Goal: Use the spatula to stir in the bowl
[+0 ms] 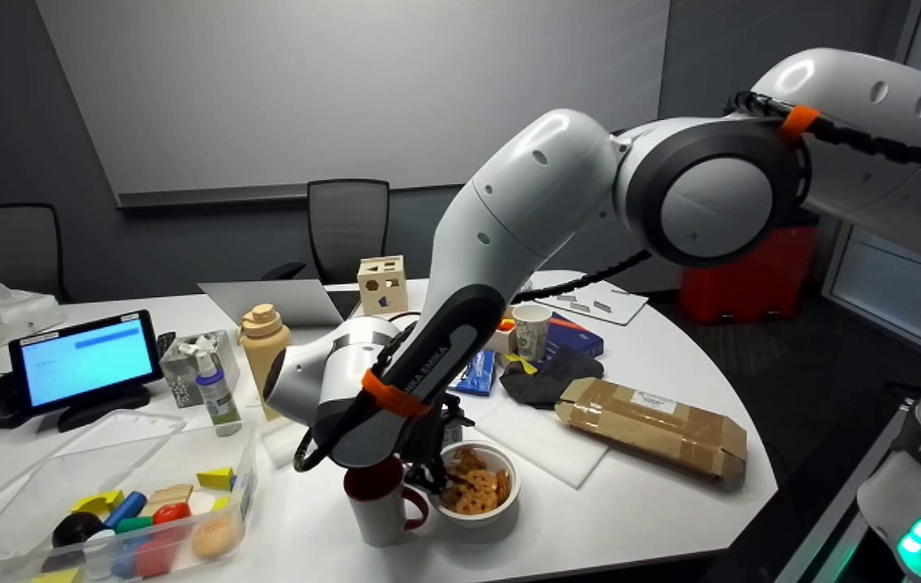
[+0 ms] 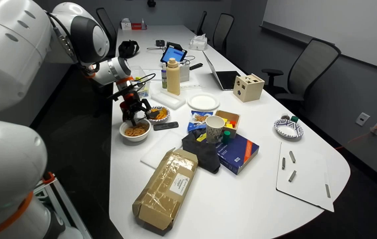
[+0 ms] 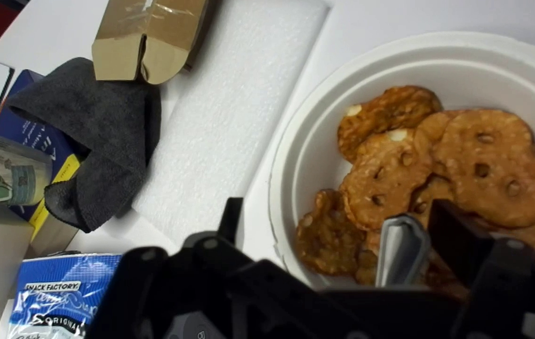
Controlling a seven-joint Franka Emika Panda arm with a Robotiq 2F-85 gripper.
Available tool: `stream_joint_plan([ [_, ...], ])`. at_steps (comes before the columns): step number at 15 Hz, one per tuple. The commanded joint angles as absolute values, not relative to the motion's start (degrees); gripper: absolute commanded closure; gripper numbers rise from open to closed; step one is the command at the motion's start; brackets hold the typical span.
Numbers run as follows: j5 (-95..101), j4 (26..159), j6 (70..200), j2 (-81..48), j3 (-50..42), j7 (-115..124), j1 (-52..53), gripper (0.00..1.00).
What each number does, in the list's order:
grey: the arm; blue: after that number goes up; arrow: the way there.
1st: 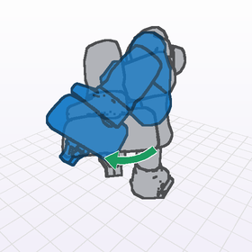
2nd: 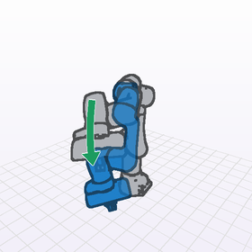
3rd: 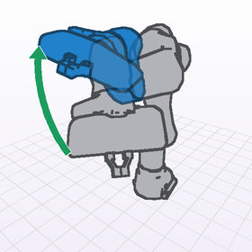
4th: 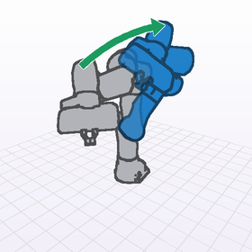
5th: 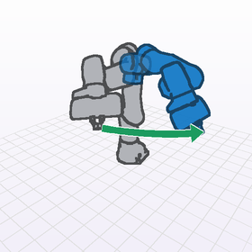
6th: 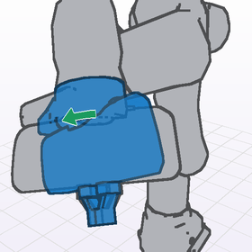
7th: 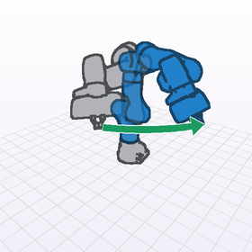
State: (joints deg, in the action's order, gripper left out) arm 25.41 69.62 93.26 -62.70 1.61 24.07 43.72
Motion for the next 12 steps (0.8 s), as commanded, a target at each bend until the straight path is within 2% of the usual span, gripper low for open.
stream_joint_plan([
  [1,26.36,65.08,92.88,-65.5,0.51,21.66,44.76,0.26],
  [10,27.39,64.03,93.64,-65.53,0.83,19.97,45.82,0.96],
  [12,27.57,63.78,93.59,-65.63,0.75,19.82,46.04,1.0],
])
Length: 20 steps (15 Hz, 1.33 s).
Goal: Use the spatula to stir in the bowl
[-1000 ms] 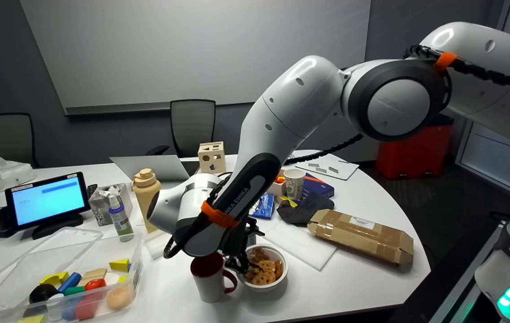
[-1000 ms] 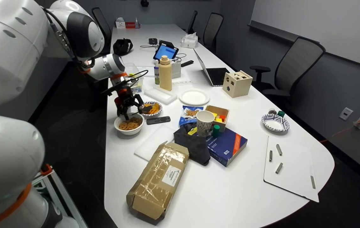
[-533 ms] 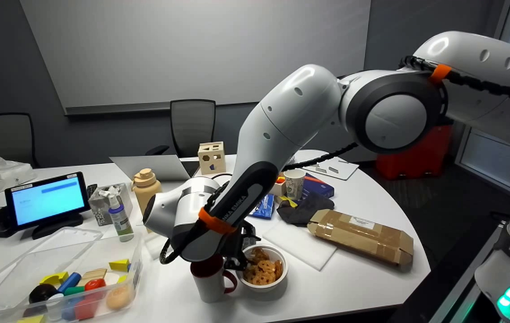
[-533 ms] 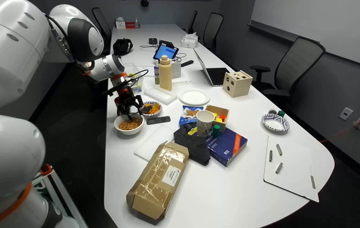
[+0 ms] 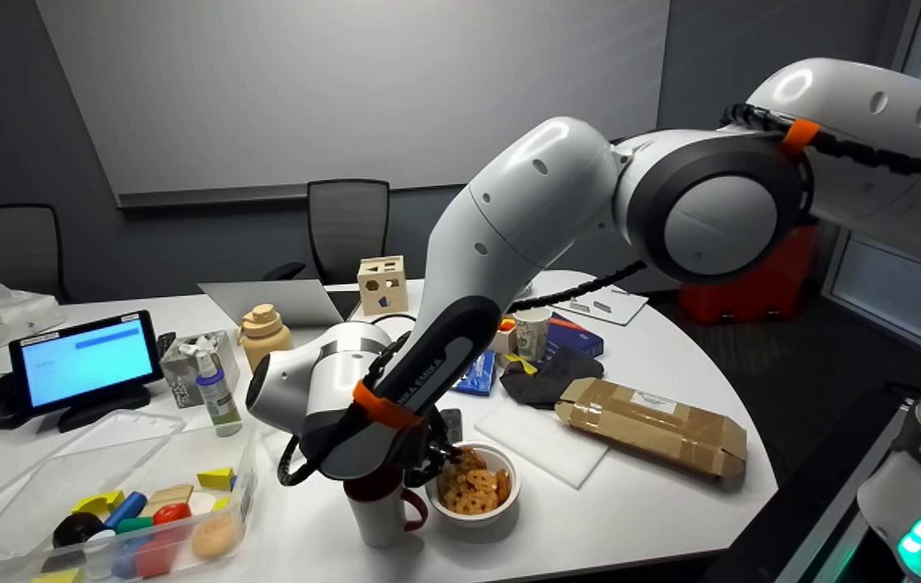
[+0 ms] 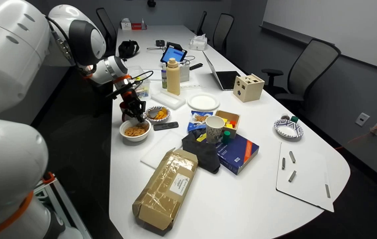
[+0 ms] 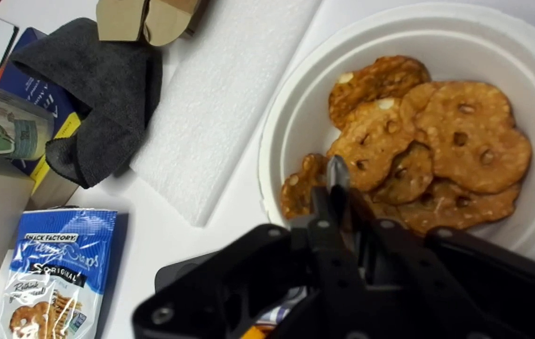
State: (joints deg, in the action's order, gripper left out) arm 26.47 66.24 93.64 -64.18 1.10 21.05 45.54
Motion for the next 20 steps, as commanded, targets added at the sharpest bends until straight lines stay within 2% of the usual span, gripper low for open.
stream_joint_plan([
  [1,27.6,63.59,93.66,-65.81,0.76,19.67,45.98,1.0],
  [10,26.67,63.34,89.72,-63.38,0.95,19.14,46.19,0.99],
  [20,17.8,50.85,65.66,-65.39,3.32,8.33,42.12,0.99],
])
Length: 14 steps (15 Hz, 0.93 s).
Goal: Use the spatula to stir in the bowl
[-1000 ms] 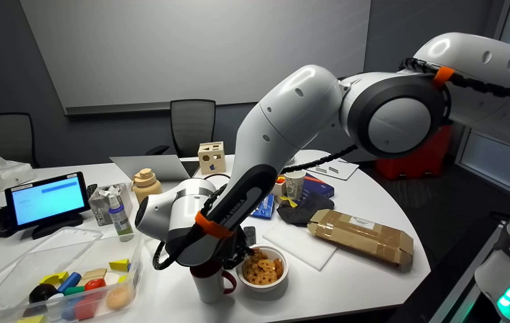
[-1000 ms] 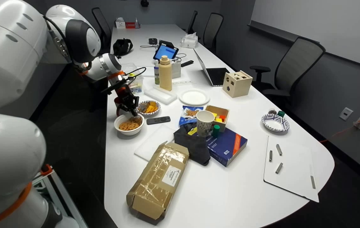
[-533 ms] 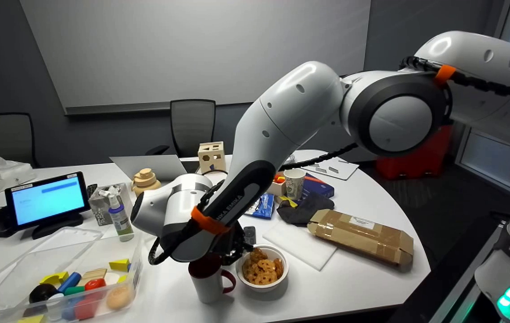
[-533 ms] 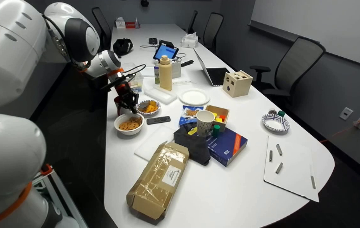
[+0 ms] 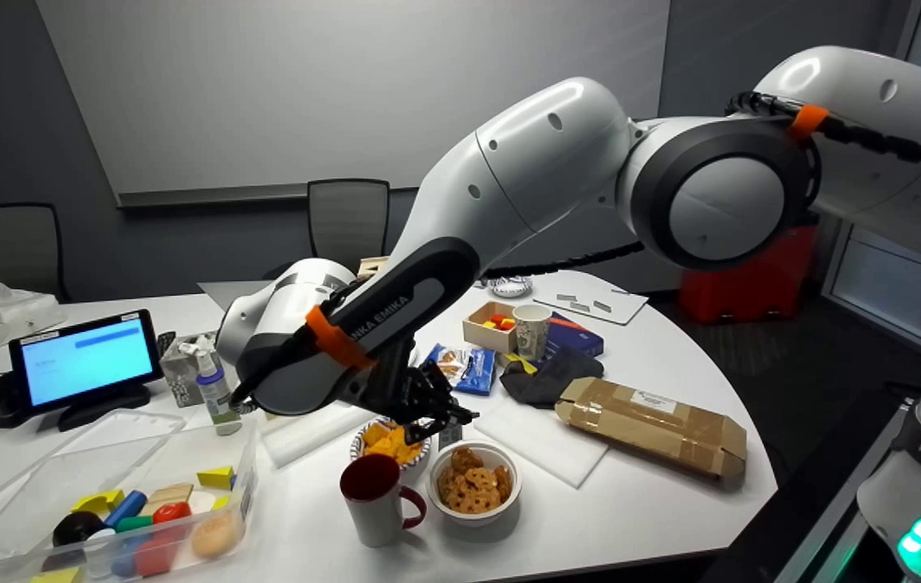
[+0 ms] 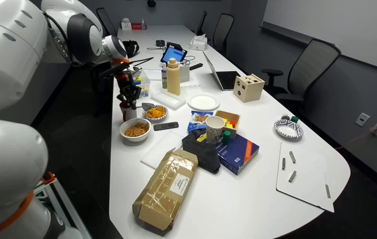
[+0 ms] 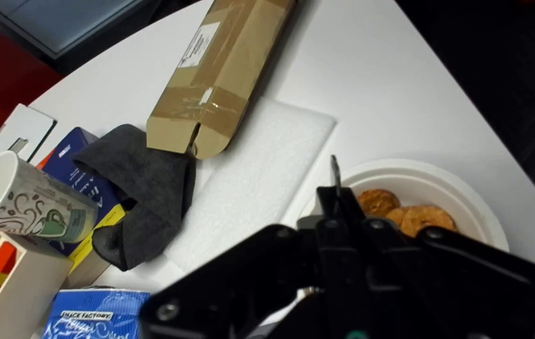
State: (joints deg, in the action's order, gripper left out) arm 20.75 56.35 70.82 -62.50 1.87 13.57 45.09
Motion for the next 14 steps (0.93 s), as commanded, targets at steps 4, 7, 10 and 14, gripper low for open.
stream_joint_plan([
  [4,16.91,48.6,65.27,-67.9,4.3,1.21,38.45,0.99],
  [7,17.68,46.8,66.83,-69.94,4.64,-2.18,36.63,0.99],
  [10,17.7,44.77,68.2,-71.65,5.17,-4.83,35.76,0.99],
  [14,17.19,42.53,71.21,-72.56,6.71,-9.18,35.52,0.99],
])
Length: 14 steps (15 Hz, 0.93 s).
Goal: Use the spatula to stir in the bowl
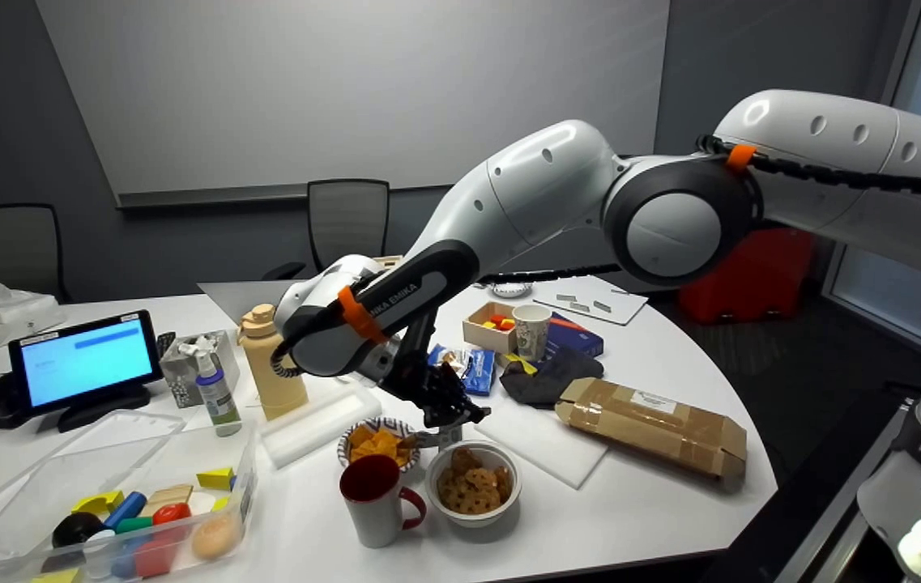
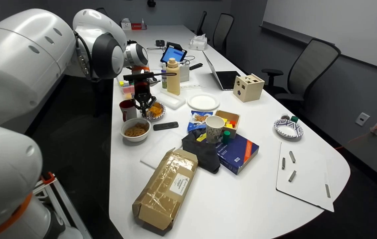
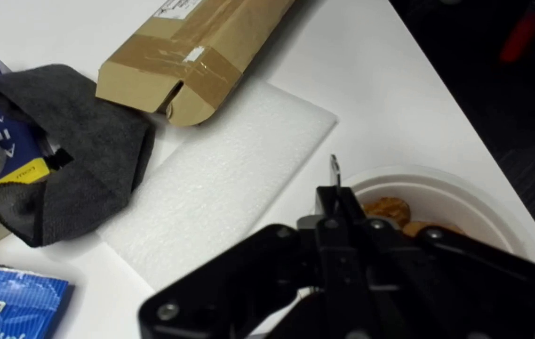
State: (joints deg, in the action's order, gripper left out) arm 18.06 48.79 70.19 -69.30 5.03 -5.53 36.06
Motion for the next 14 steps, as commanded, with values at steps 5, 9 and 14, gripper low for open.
stream_joint_plan([
  [5,16.9,43.55,75.27,-70.92,8.24,-10.94,35.72,0.99],
  [9,17.44,43.25,77.15,-70.88,8.52,-10.45,35.79,0.99],
  [14,16.69,40.73,80.37,-73.44,8.01,-12.53,35.55,0.99],
])
